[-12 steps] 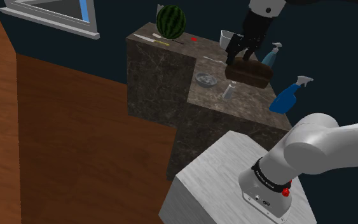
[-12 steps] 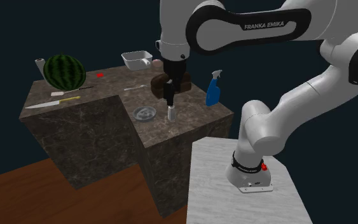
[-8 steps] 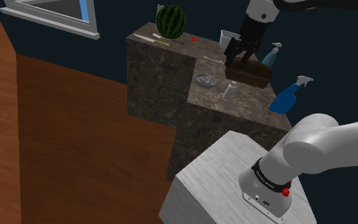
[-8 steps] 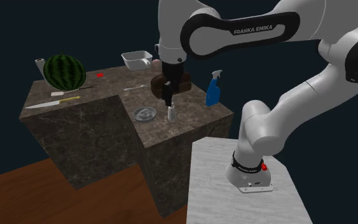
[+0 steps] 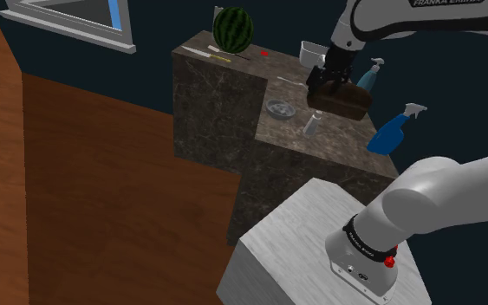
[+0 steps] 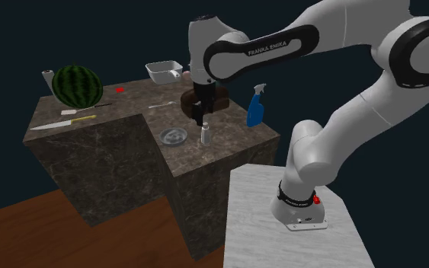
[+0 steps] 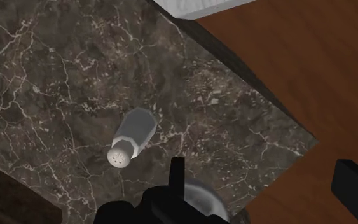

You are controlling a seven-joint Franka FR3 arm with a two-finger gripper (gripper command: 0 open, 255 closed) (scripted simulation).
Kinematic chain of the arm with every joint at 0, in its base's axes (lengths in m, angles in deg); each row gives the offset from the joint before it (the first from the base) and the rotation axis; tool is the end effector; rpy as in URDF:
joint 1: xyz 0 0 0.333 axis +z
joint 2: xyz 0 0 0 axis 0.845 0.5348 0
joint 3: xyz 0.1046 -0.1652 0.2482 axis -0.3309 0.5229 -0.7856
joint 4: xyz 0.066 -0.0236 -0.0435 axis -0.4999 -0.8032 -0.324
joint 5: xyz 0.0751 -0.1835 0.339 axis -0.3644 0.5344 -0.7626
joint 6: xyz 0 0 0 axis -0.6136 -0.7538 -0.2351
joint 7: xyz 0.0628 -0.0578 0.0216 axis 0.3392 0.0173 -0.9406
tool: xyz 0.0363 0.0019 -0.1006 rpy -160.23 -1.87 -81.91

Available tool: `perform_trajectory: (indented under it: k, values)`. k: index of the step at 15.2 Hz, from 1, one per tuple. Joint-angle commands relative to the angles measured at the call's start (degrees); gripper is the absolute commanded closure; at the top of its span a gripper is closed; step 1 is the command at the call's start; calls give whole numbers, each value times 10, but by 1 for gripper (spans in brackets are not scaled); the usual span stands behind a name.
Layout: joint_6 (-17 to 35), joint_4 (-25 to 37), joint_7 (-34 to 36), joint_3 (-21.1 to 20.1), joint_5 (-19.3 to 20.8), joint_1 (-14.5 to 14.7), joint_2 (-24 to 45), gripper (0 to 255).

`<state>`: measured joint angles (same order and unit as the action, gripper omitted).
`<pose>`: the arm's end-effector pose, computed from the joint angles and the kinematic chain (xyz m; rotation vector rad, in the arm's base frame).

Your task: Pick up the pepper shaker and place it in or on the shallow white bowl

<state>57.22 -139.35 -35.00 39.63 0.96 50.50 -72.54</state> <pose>0.3582 -0.1139 0.4991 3.0253 -0.4379 0.0588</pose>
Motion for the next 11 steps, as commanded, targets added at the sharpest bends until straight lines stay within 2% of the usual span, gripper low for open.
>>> perform_trajectory:
  k: [1, 11]
  values:
    - [27, -2, -7, 18, 7, -11, 25, 0]
    - [153, 24, -51, 108, 15, -55, 181, 0]
